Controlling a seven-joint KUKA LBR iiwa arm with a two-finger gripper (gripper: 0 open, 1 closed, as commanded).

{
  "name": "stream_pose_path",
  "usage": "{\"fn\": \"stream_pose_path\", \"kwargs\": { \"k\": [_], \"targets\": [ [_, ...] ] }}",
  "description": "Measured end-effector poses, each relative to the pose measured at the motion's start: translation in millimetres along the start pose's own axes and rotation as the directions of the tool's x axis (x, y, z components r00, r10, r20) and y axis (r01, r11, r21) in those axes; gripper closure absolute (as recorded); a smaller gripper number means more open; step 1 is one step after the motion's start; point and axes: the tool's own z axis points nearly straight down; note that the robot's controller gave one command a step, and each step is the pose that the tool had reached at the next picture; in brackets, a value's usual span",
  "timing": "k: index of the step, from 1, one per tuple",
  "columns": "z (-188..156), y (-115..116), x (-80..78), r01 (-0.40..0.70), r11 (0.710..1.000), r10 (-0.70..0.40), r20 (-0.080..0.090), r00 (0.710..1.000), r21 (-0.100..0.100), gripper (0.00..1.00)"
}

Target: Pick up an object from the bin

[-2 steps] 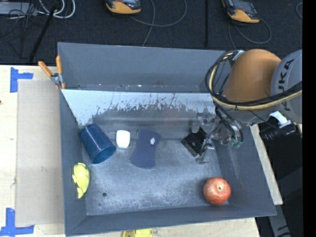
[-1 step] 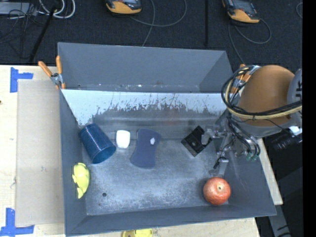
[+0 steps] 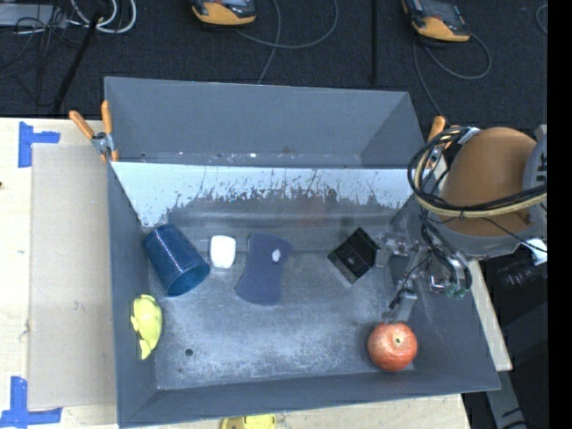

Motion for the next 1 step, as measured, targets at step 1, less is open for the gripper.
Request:
{"fn": "stream_pose_path", "kwargs": {
  "k": [1],
  "targets": [
    [34.5,9.5,-35.4,0.079,0.997,-0.079,0.008,0.997,-0.001,0.0]
  ]
}}
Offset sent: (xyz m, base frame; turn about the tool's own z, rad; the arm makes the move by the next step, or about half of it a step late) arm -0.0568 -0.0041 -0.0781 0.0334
